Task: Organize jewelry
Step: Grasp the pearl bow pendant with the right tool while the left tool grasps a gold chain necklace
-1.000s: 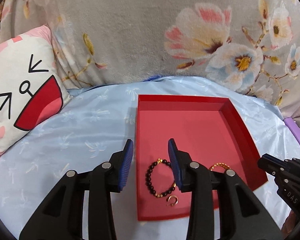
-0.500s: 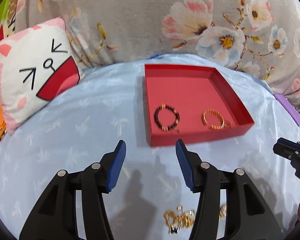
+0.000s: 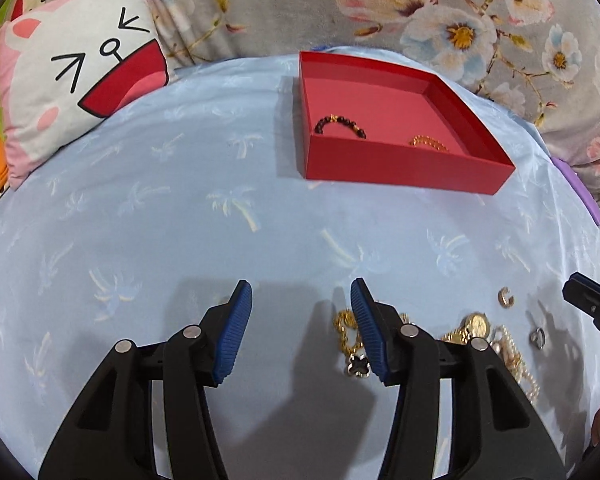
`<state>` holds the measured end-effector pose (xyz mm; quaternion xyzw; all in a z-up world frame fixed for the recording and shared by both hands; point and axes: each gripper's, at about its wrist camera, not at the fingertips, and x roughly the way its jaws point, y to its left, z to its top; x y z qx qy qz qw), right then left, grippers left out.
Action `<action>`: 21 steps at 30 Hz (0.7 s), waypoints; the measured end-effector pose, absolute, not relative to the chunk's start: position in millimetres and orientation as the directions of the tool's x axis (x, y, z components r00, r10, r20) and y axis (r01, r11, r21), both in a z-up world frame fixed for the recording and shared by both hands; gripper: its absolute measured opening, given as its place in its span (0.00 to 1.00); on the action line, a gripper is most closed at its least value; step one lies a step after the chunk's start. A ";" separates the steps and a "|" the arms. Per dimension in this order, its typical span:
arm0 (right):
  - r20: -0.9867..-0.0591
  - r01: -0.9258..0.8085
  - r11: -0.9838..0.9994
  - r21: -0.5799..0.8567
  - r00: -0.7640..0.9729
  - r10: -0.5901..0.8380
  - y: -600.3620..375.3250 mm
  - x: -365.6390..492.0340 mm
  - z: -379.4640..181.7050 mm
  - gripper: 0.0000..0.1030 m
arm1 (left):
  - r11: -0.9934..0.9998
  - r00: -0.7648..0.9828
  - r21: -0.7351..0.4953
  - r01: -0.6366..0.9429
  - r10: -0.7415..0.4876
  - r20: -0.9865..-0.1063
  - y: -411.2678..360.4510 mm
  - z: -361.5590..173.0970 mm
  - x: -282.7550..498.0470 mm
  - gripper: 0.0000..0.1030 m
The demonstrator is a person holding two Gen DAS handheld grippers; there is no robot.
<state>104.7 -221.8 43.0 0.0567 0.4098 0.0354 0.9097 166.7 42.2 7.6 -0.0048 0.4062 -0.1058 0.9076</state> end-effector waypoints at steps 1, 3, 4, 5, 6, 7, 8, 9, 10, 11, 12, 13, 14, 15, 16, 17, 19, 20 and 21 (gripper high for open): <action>-0.746 -0.020 0.992 0.128 0.657 0.110 -220.7 104.1 40.0 0.19 | 0.977 0.644 -0.097 0.191 -0.199 -0.739 42.0 5.1 165.1 0.48; -0.751 -0.027 0.992 0.121 0.651 0.109 -218.3 102.9 36.2 0.19 | 0.976 0.630 -0.101 0.191 -0.201 -0.750 41.6 -0.6 164.1 0.47; -0.753 -0.037 0.992 0.122 0.648 0.117 -216.3 101.7 34.6 0.19 | 0.976 0.630 -0.103 0.190 -0.202 -0.749 42.0 -0.7 163.7 0.47; -0.754 -0.046 0.991 0.123 0.646 0.123 -213.8 100.7 34.0 0.19 | 0.976 0.634 -0.112 0.189 -0.208 -0.745 42.8 -0.2 163.4 0.47; -0.754 -0.057 0.991 0.124 0.644 0.131 -211.3 99.7 33.9 0.19 | 0.975 0.633 -0.121 0.185 -0.212 -0.745 43.9 -0.9 163.6 0.47; -0.753 -0.073 0.989 0.126 0.642 0.143 -207.2 97.7 33.9 0.19 | 0.975 0.630 -0.125 0.185 -0.215 -0.746 44.4 -1.5 164.4 0.46; -0.753 -0.090 0.987 0.130 0.639 0.157 -203.4 95.9 34.1 0.19 | 0.974 0.631 -0.128 0.185 -0.218 -0.745 44.9 -1.3 164.0 0.46; -0.752 -0.104 0.985 0.137 0.637 0.171 -199.9 94.0 34.4 0.19 | 0.974 0.631 -0.132 0.183 -0.220 -0.744 45.6 -1.5 164.0 0.46; -0.750 -0.128 0.980 0.151 0.632 0.198 -195.2 91.7 35.2 0.19 | 0.974 0.631 -0.136 0.183 -0.223 -0.743 46.1 -1.4 163.7 0.46; -0.748 -0.148 0.975 0.163 0.627 0.220 -190.9 89.6 35.9 0.19 | 0.973 0.631 -0.141 0.182 -0.226 -0.742 47.1 -1.5 163.6 0.46; -0.745 -0.172 0.969 0.178 0.620 0.247 -185.7 87.0 36.4 0.21 | 0.973 0.632 -0.143 0.178 -0.225 -0.741 47.6 -1.5 163.3 0.46; -0.743 -0.186 0.965 0.187 0.616 0.262 -182.2 85.5 36.4 0.25 | 0.974 0.633 -0.145 0.174 -0.224 -0.741 48.5 -1.5 163.4 0.46; -0.742 -0.200 0.960 0.197 0.609 0.279 -178.1 84.2 35.9 0.28 | 0.974 0.634 -0.148 0.169 -0.223 -0.740 49.4 -1.4 163.3 0.46; -0.743 -0.207 0.958 0.200 0.605 0.286 -175.2 83.8 35.2 0.29 | 0.975 0.636 -0.152 0.162 -0.221 -0.739 50.3 -1.2 163.1 0.46; -0.748 -0.216 0.956 0.198 0.597 0.290 -170.9 84.0 33.3 0.30 | 0.975 0.637 -0.155 0.158 -0.221 -0.738 51.3 -1.2 163.0 0.46; -0.753 -0.219 0.956 0.195 0.591 0.289 -167.5 84.8 31.2 0.30 | 0.975 0.637 -0.160 0.157 -0.223 -0.737 51.9 -1.2 162.8 0.46; -0.765 -0.224 0.955 0.192 0.575 0.289 -162.9 86.8 25.5 0.30 | 0.974 0.638 -0.164 0.156 -0.227 -0.736 52.3 -1.2 162.6 0.46; -0.770 -0.225 0.955 0.192 0.569 0.288 -161.4 87.8 23.0 0.30 | 0.974 0.638 -0.165 0.156 -0.227 -0.736 52.0 -1.1 162.6 0.46; -0.775 -0.225 0.956 0.188 0.563 0.285 -159.8 88.7 19.9 0.30 | 0.974 0.638 -0.165 0.156 -0.227 -0.736 52.0 -1.1 162.8 0.46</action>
